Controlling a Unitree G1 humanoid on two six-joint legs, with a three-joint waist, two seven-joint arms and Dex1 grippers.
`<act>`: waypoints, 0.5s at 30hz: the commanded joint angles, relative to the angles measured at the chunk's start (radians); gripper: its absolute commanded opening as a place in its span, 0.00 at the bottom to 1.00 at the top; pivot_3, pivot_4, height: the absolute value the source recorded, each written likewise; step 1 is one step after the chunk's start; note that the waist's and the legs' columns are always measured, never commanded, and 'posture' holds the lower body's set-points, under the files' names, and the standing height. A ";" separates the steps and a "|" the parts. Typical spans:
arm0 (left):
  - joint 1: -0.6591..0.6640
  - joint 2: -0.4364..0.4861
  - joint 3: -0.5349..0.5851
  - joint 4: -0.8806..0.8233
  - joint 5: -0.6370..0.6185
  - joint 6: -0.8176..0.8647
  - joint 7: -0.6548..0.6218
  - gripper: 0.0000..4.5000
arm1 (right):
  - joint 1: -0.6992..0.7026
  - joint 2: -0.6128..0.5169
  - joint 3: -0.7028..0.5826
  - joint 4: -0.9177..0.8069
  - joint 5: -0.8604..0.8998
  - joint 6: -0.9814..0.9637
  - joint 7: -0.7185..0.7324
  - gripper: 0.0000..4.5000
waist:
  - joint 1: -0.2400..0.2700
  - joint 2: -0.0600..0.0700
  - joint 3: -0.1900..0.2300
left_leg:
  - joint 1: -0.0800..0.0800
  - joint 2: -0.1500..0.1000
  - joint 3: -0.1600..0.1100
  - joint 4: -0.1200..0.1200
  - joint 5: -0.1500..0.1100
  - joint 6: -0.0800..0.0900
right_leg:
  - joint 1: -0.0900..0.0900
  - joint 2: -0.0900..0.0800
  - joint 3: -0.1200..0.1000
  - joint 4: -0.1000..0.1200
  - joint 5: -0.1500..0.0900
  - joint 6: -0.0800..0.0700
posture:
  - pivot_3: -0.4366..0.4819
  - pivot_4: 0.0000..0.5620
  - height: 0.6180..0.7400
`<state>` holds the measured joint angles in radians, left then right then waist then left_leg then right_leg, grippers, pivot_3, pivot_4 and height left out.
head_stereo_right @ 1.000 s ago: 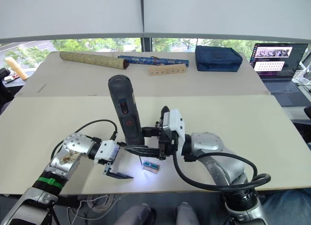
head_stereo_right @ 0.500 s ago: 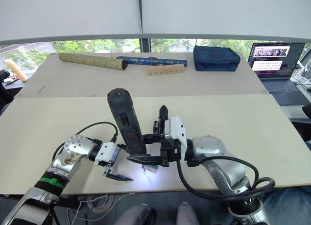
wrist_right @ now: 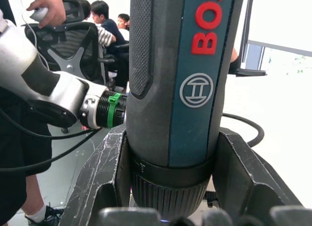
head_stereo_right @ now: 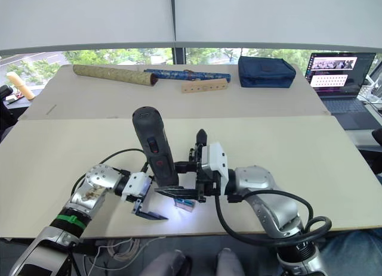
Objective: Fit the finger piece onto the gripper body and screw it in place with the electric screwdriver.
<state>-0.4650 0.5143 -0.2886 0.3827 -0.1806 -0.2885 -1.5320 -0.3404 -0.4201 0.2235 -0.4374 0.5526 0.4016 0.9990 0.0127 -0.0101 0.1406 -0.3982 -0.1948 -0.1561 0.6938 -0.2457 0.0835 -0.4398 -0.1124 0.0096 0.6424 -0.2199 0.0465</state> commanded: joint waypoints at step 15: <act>-0.043 -0.045 -0.028 -0.070 0.010 0.081 0.032 1.00 | -0.026 -0.016 -0.036 -0.022 -0.002 -0.055 0.003 0.42 | -0.001 0.000 0.000 | 0.000 0.000 0.000 0.000 0.000 0.000 | 0.000 0.000 0.001 0.000 0.000 0.000 | 0.48 0.27 1.00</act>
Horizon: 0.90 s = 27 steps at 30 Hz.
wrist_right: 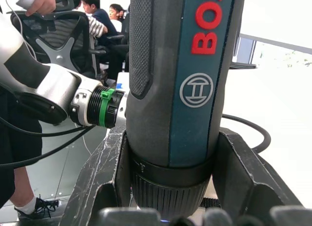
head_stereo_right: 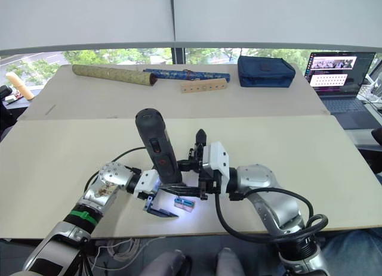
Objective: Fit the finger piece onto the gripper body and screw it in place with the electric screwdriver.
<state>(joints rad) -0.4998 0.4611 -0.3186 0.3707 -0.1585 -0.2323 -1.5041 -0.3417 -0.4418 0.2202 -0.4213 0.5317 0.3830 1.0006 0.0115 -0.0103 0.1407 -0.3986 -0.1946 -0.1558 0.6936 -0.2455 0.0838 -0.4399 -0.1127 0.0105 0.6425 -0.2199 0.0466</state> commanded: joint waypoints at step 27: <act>-0.006 0.019 0.000 -0.043 -0.003 0.041 0.005 1.00 | -0.037 0.003 -0.030 -0.016 0.007 -0.037 -0.002 0.42 | 0.000 0.000 0.000 | 0.000 0.000 0.000 0.000 0.000 0.000 | 0.000 0.000 0.000 0.000 0.000 0.000 | 0.48 0.27 1.00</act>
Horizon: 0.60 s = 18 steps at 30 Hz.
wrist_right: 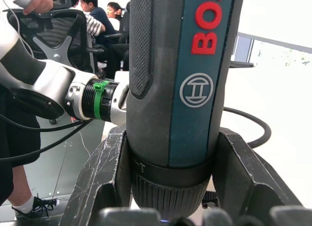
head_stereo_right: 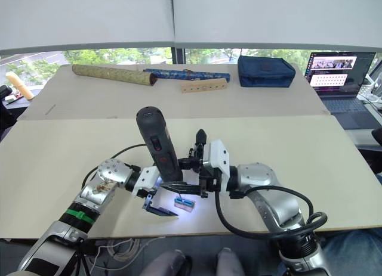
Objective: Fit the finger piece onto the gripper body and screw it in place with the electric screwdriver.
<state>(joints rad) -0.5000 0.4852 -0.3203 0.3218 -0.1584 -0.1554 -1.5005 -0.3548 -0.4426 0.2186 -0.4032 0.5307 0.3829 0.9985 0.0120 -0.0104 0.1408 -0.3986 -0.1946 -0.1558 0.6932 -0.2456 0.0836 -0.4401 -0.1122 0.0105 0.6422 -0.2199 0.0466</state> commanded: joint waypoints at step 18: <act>-0.005 -0.020 0.000 0.164 0.007 -0.192 -0.006 1.00 | -0.026 0.012 -0.030 -0.045 0.020 -0.016 -0.005 0.42 | 0.000 0.000 0.000 | 0.001 0.000 0.000 0.000 0.000 0.000 | 0.001 0.000 0.000 0.000 0.000 0.000 | 0.48 0.27 1.00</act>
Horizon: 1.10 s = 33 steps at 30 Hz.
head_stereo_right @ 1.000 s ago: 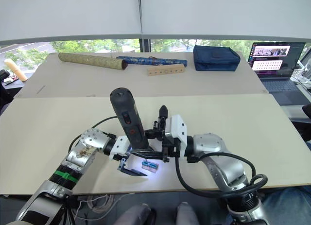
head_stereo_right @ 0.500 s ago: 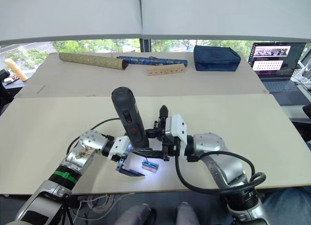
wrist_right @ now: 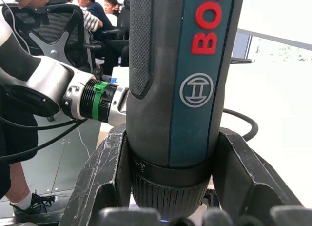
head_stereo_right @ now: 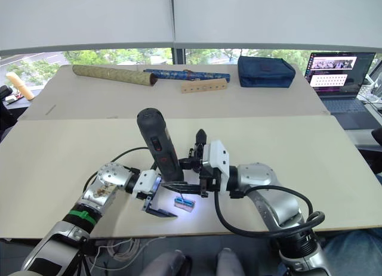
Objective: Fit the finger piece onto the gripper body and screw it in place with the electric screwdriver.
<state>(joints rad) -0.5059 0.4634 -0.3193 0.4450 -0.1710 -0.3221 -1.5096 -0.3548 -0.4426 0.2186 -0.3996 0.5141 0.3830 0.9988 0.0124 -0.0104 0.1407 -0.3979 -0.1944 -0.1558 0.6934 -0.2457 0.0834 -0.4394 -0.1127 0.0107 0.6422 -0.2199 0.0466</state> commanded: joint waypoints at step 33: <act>-0.019 -0.017 -0.002 0.121 0.015 -0.092 -0.003 1.00 | -0.015 0.001 -0.011 -0.031 0.022 -0.021 -0.010 0.42 | 0.003 0.000 0.000 | 0.005 0.000 0.000 0.000 -0.001 0.000 | 0.001 0.000 0.000 0.000 0.000 0.000 | 0.48 0.27 1.00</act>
<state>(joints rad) -0.5323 0.4411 -0.3146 0.5425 -0.1908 -0.4103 -1.5233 -0.3548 -0.4442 0.2217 -0.4014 0.5271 0.3843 0.9859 0.0150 -0.0104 0.1407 -0.3929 -0.1945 -0.1558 0.6929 -0.2467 0.0829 -0.4382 -0.1124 0.0112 0.6421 -0.2201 0.0470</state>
